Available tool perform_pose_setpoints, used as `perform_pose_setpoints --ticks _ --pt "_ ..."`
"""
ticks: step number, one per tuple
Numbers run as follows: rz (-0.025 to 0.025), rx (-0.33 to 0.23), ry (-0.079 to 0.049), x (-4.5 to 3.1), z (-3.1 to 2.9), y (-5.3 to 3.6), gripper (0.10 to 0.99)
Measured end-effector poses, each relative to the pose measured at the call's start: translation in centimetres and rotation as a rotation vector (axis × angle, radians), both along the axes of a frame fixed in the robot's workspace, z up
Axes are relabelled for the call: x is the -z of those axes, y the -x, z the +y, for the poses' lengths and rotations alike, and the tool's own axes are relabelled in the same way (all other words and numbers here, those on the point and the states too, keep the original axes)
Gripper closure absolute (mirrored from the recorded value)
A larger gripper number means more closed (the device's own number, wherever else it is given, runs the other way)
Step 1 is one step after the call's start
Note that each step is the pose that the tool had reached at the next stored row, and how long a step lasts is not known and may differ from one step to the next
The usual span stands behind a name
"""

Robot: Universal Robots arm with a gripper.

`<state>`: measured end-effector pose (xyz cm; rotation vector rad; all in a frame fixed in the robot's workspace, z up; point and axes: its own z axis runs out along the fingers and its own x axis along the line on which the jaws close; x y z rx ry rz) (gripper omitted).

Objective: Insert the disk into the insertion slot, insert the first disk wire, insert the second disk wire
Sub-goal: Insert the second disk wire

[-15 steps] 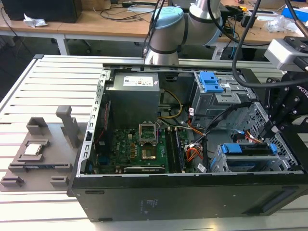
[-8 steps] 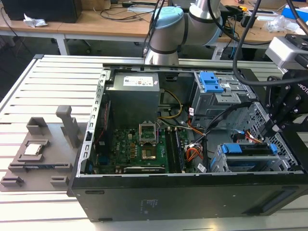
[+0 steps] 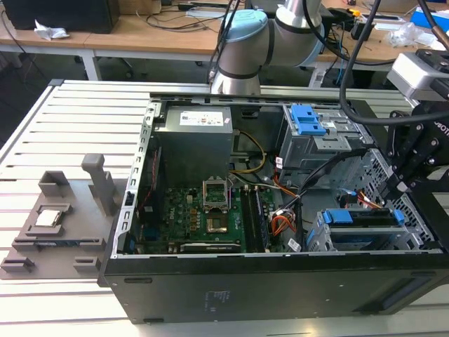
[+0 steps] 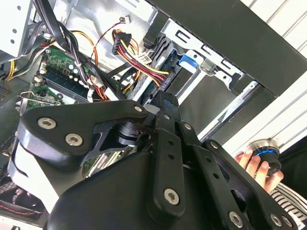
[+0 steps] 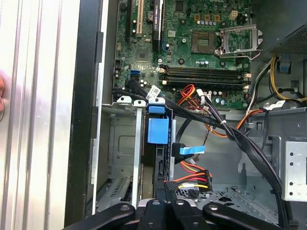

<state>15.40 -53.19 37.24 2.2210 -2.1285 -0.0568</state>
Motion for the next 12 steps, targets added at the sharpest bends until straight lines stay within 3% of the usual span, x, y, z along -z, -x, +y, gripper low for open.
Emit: perform_pose_setpoints --ticks 5,6,8,12 --pt "0.0 0.0 0.0 -0.02 0.0 0.0 0.973" --pt "0.0 0.0 0.0 -0.02 0.0 0.0 0.851" --pt "0.0 0.0 0.0 -0.02 0.0 0.0 0.725" --pt "0.0 0.0 0.0 -0.03 0.0 0.0 0.725"
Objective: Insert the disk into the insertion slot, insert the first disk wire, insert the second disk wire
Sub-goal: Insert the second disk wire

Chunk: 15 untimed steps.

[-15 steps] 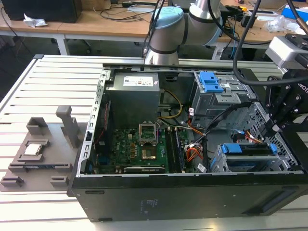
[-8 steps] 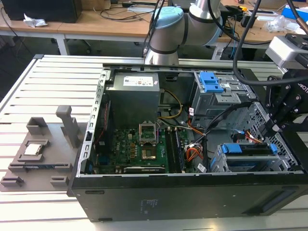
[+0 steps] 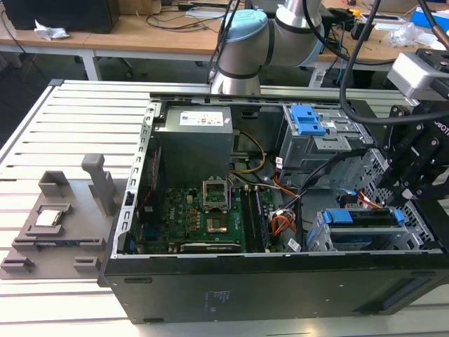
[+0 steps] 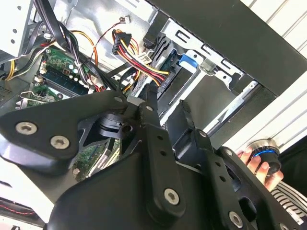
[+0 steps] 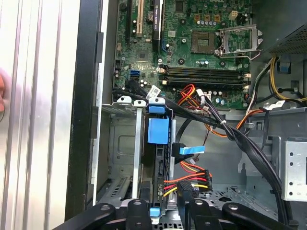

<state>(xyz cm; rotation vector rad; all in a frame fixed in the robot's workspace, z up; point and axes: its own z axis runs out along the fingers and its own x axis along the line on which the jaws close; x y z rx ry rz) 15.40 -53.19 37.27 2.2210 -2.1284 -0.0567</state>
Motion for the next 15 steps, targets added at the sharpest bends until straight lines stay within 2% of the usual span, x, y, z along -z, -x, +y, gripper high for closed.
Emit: perform_pose_setpoints --ticks 15 --pt "0.0 0.0 0.0 0.05 0.2 2.61 0.725"
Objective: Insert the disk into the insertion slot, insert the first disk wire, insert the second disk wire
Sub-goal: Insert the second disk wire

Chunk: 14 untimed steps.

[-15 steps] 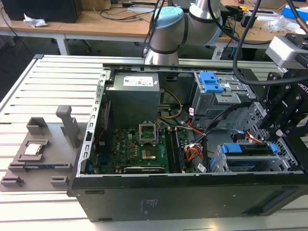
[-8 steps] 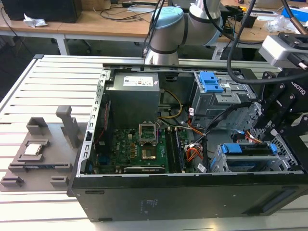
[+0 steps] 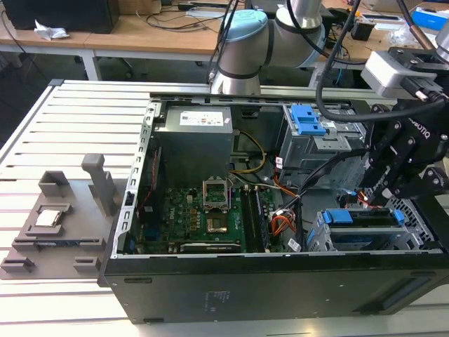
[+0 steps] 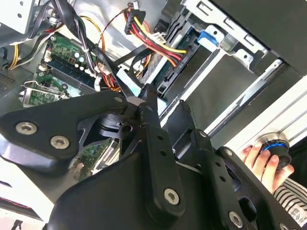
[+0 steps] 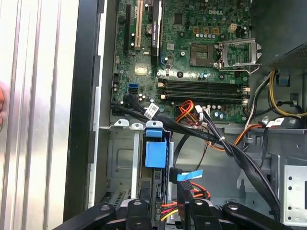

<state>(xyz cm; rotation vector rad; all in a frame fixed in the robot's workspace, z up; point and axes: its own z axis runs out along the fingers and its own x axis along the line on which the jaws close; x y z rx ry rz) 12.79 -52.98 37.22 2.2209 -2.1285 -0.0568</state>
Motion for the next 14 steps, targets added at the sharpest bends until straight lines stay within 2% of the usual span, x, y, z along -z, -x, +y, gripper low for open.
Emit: perform_pose_setpoints --ticks 6,10,14 --pt "0.0 0.0 0.0 0.01 0.73 0.63 0.725" --pt "0.0 0.0 0.0 0.04 0.86 1.14 0.725" --pt "0.0 0.0 0.001 0.47 0.94 1.33 0.725"
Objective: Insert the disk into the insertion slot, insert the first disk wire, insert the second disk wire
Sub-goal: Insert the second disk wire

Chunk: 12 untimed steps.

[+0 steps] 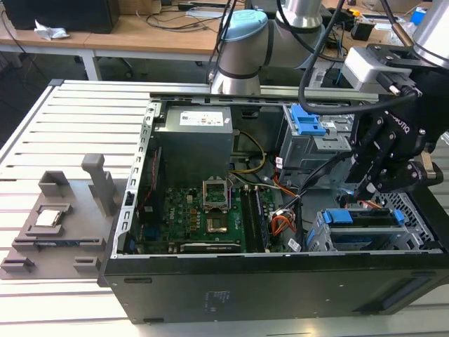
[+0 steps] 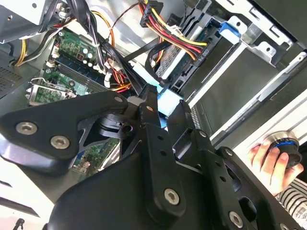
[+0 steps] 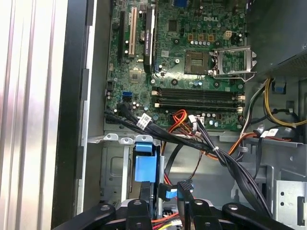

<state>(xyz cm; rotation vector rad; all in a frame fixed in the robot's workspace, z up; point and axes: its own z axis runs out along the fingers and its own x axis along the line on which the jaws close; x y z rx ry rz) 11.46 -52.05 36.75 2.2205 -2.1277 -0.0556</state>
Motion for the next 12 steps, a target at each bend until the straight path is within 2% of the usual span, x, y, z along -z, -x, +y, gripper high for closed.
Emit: perform_pose_setpoints --ticks 3,9,12 --pt "0.0 0.0 0.007 0.56 0.57 0.01 0.725" --pt "0.0 -0.004 0.052 1.22 1.63 0.01 0.725" --pt "0.0 -0.006 0.071 1.59 2.16 0.01 0.725"
